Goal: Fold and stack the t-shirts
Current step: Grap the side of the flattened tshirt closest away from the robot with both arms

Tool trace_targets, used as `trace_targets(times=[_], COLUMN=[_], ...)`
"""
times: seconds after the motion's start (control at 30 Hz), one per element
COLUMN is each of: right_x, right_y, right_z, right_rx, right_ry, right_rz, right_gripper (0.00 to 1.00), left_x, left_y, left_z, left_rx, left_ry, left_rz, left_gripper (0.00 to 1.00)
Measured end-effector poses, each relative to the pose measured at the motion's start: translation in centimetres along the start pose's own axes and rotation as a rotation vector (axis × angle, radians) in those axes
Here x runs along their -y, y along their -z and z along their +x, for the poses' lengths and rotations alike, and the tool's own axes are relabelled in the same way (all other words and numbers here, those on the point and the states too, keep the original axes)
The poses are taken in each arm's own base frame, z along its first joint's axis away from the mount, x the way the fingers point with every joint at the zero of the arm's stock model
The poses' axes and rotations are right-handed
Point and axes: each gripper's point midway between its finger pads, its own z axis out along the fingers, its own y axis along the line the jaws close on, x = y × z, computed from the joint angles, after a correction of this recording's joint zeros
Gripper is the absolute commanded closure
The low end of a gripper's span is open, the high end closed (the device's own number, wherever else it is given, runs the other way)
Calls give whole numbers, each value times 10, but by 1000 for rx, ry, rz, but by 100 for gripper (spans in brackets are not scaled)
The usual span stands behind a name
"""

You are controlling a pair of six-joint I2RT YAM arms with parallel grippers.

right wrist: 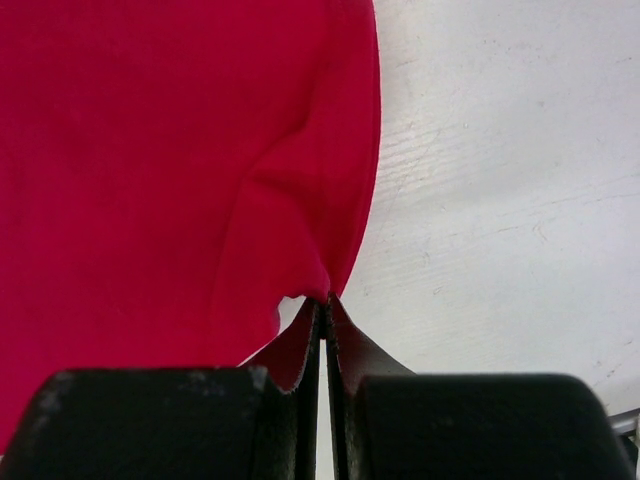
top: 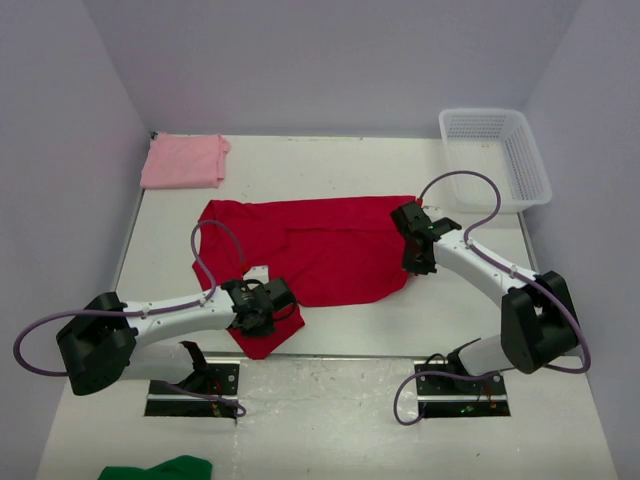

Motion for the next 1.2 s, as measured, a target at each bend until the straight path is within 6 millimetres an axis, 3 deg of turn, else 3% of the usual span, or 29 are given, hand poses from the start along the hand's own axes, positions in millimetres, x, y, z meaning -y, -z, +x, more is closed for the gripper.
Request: trace_targets(times=[0.3, 0.57, 0.8, 0.93, 1.07, 1.2], right_x=[1, 1, 1, 0, -3, -7], right_y=[1, 1, 1, 1, -2, -3], right_z=[0, 0, 0, 1, 2, 5], right_rx=[5, 4, 4, 1, -3, -15], right_ry=[-3, -3, -2, -2, 4, 12], right_rz=[-4, -4, -4, -6, -9, -16], right_gripper=[100, 100, 100, 100, 100, 100], left_x=[2, 9, 9, -2, -10, 0], left_y=[-3, -11, -16, -15, 0, 32], left_z=[-1, -30, -49, -55, -61, -74], left_rx=[-29, -14, 7, 45, 116, 217], left_ry=[29, 126, 90, 65, 23, -3], left_rz=[23, 86, 50, 4, -26, 24], left_gripper=[100, 100, 100, 100, 100, 97])
